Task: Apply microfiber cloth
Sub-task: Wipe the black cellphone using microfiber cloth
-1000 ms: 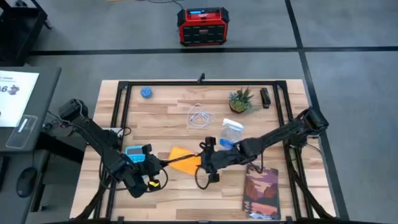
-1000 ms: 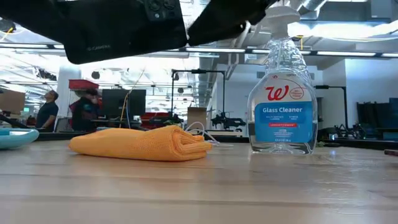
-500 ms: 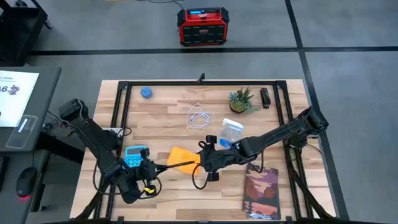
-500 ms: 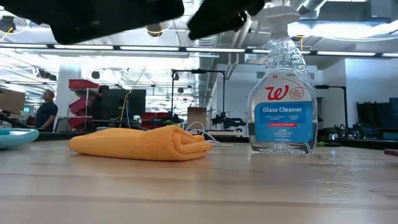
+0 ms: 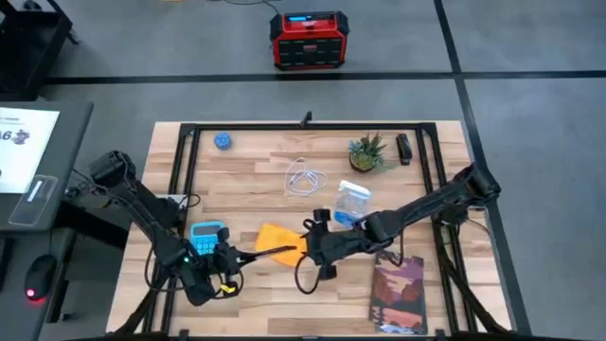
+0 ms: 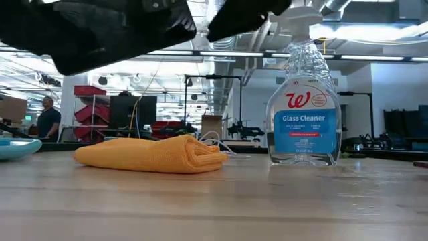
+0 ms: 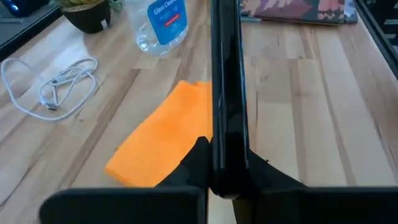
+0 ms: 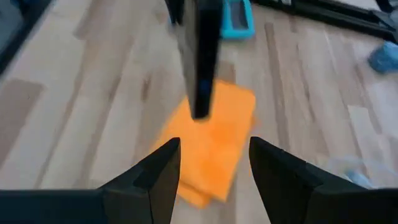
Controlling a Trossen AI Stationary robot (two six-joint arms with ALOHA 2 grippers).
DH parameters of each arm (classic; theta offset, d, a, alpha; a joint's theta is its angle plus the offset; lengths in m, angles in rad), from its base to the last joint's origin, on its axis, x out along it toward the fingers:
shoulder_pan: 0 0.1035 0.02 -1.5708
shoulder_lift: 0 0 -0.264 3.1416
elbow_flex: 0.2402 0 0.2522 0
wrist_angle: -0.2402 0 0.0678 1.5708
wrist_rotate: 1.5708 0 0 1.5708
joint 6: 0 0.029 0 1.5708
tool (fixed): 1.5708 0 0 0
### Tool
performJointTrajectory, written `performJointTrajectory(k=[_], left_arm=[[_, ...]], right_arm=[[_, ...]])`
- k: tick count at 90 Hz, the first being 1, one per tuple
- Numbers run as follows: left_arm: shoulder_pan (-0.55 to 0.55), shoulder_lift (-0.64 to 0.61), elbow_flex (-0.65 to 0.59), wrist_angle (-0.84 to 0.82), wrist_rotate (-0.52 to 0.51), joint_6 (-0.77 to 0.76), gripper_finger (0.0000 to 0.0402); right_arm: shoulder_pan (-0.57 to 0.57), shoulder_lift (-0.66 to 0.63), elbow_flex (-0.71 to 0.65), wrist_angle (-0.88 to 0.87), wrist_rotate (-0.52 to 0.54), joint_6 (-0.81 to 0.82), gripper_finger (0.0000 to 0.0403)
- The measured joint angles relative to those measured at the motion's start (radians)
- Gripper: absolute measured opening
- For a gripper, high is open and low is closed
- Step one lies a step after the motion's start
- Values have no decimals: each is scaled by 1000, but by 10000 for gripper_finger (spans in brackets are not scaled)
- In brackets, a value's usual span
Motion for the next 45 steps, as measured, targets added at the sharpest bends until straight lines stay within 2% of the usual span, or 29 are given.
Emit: performJointTrajectory(k=[19, 35, 45], left_arm=[[1, 0, 0, 1, 0, 13, 9], [1, 0, 0, 48, -1, 48, 9], [1, 0, 0, 82, -1, 86, 9]], right_arm=[[-16, 21, 0, 65, 4, 13, 177], [-47, 82, 0, 201, -162, -40, 177], [-58, 126, 0, 283, -175, -68, 173]])
